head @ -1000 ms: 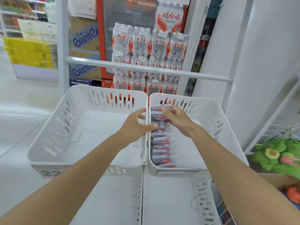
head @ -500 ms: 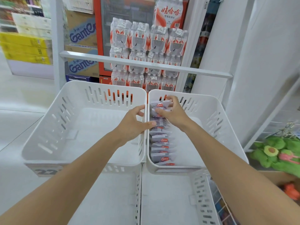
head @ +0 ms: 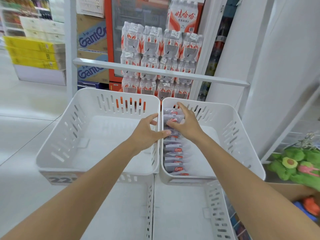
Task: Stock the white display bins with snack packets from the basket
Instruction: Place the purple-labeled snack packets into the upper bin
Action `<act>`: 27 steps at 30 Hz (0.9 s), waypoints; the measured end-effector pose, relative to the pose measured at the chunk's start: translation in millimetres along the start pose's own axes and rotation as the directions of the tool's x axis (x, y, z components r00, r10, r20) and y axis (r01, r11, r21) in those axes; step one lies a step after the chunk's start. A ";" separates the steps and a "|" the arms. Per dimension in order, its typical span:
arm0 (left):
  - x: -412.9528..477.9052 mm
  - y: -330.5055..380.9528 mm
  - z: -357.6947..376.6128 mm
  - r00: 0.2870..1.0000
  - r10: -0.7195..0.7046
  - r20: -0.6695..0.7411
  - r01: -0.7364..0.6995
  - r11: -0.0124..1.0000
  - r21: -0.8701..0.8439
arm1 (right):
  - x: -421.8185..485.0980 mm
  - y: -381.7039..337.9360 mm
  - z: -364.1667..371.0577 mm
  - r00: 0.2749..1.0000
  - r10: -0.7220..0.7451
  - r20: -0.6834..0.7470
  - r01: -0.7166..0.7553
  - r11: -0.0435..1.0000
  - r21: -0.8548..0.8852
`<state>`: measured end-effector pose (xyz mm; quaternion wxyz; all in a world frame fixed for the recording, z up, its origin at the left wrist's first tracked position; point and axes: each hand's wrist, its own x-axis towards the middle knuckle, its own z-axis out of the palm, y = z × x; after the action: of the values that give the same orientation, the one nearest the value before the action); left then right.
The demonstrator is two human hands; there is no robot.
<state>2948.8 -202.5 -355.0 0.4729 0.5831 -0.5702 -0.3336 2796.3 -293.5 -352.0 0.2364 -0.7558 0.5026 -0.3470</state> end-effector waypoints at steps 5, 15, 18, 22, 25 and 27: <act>-19.1 12.7 0.7 0.982 0.014 -0.187 0.026 0.978 0.208 | -50.5 -17.1 -13.2 0.998 -0.015 -0.058 0.014 1.000 -0.010; -202.5 17.1 8.5 0.996 -0.068 0.063 0.043 0.941 0.336 | -267.4 -52.5 -14.5 0.993 0.066 -0.096 -0.063 0.997 0.038; -277.0 -16.7 21.1 0.958 -0.212 0.191 0.127 0.916 0.381 | -340.1 -22.7 6.4 0.973 0.171 0.153 -0.172 0.985 -0.006; -348.3 -66.7 26.0 0.889 -0.395 0.232 0.285 0.873 0.396 | -426.0 33.7 28.4 0.824 0.374 0.425 -0.374 0.923 -0.088; -378.6 -95.3 17.2 0.865 -0.456 0.210 0.328 0.830 0.451 | -463.7 62.5 37.8 0.695 0.461 0.553 -0.413 0.884 -0.218; -392.2 -109.3 13.4 0.856 -0.475 0.203 0.365 0.835 0.412 | -481.0 68.8 46.7 0.583 0.493 0.646 -0.423 0.863 -0.276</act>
<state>2924.6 169.1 -520.2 0.1811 0.7144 -0.5419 -0.4039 2668.8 124.9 -568.8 0.4538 -0.6838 0.5682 0.0607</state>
